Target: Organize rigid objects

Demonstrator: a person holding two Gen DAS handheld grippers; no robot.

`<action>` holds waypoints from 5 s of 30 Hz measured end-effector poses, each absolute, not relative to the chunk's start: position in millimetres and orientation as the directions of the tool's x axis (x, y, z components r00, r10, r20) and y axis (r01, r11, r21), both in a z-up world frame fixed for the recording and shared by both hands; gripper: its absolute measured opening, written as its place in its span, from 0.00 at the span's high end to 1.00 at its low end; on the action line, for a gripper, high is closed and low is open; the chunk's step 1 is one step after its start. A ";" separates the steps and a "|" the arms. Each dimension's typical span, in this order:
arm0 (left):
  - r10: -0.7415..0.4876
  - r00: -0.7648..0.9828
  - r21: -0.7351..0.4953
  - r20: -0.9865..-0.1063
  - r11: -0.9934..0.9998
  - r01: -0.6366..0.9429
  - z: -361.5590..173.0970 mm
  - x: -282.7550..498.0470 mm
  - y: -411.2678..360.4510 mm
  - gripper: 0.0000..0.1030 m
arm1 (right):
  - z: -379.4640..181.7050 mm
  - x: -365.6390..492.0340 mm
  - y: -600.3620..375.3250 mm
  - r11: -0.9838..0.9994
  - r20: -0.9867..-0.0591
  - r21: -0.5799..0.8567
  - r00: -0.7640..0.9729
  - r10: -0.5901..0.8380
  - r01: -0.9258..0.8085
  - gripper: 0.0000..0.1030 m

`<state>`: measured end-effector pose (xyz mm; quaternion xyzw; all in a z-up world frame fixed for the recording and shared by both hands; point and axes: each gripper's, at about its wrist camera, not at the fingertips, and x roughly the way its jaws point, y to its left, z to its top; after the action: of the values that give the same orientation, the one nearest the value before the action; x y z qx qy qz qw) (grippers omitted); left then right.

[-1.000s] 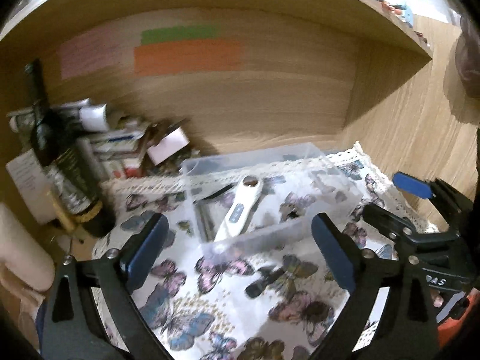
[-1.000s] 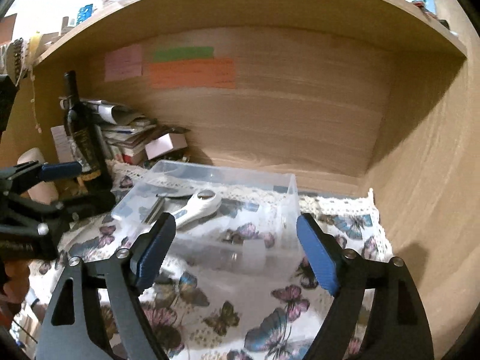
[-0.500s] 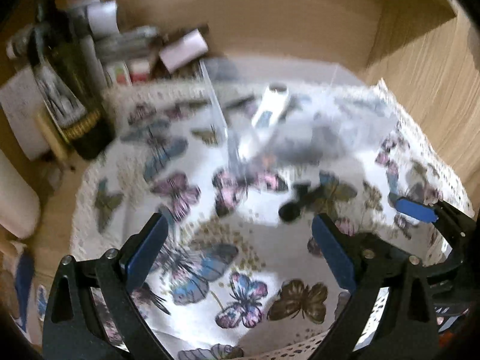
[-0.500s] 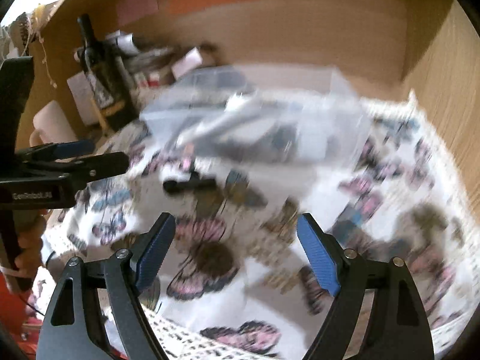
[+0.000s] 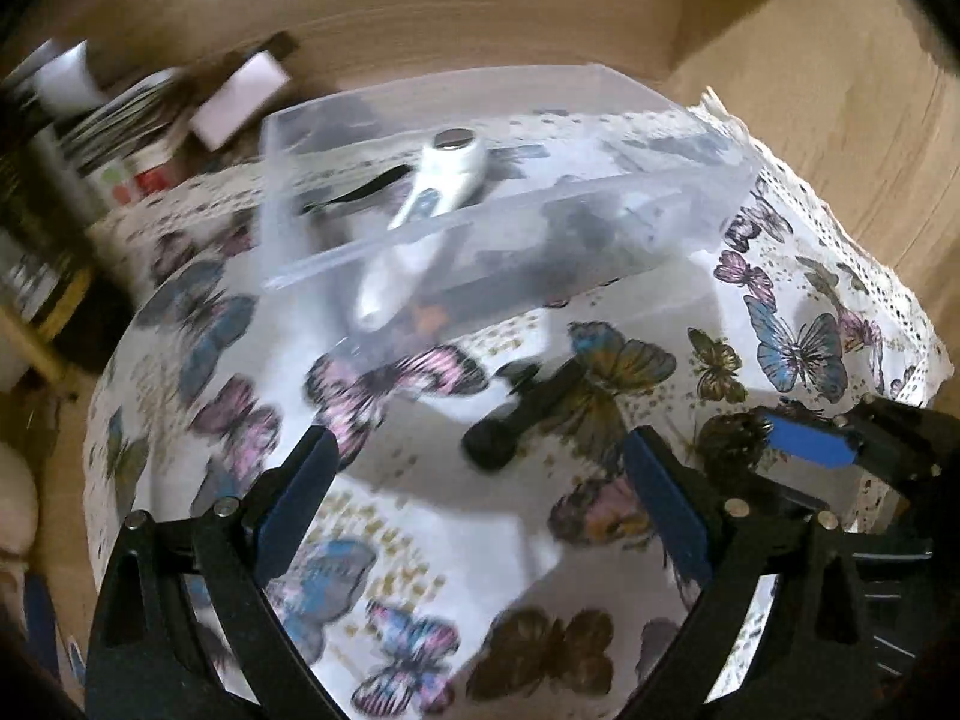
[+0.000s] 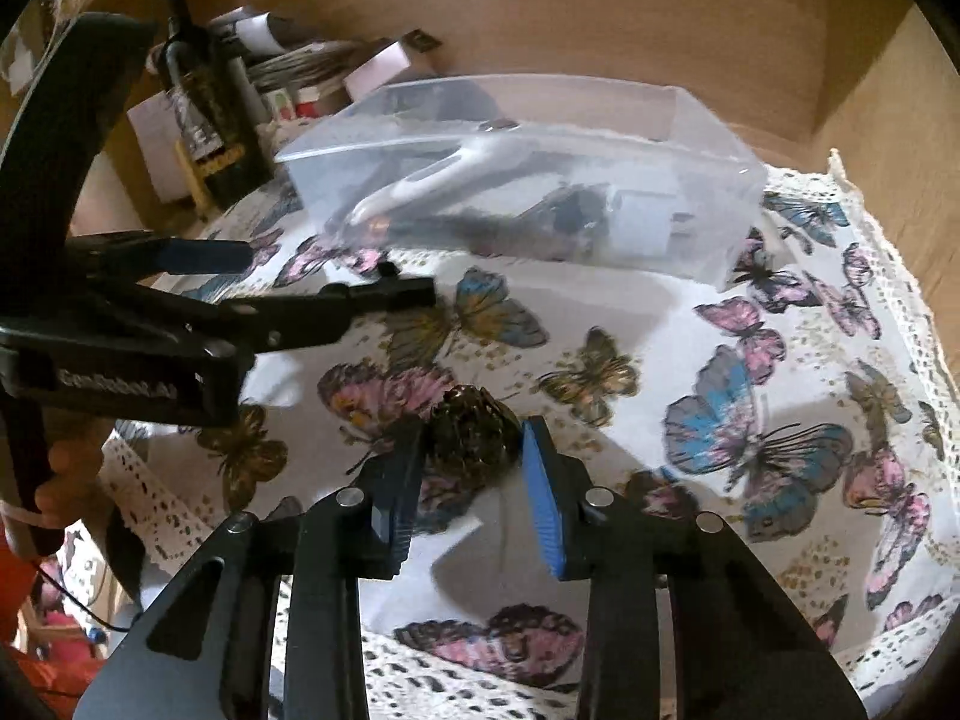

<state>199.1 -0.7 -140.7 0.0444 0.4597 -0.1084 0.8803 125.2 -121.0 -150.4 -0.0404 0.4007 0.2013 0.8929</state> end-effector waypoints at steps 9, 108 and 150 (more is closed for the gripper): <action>-0.153 0.506 0.001 -0.849 0.957 0.291 -156.4 226.4 -21.4 0.55 | -143.2 131.0 -139.4 0.931 -0.719 0.097 0.622 0.310 -0.352 0.71; -0.092 0.974 -0.027 -0.208 0.996 0.089 16.0 46.6 24.1 0.11 | 3.5 77.3 -133.7 0.931 -0.221 -0.079 0.917 0.333 -0.357 0.08; -0.069 0.980 -0.056 -0.185 0.997 0.059 6.4 25.4 19.4 0.01 | -0.5 32.7 -144.7 0.955 -0.160 -0.009 0.943 0.292 -0.297 0.00</action>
<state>25.4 19.4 6.4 -0.0249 0.0939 -0.0321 0.9947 32.7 -144.7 -0.5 -0.0166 0.0787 0.1495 0.9855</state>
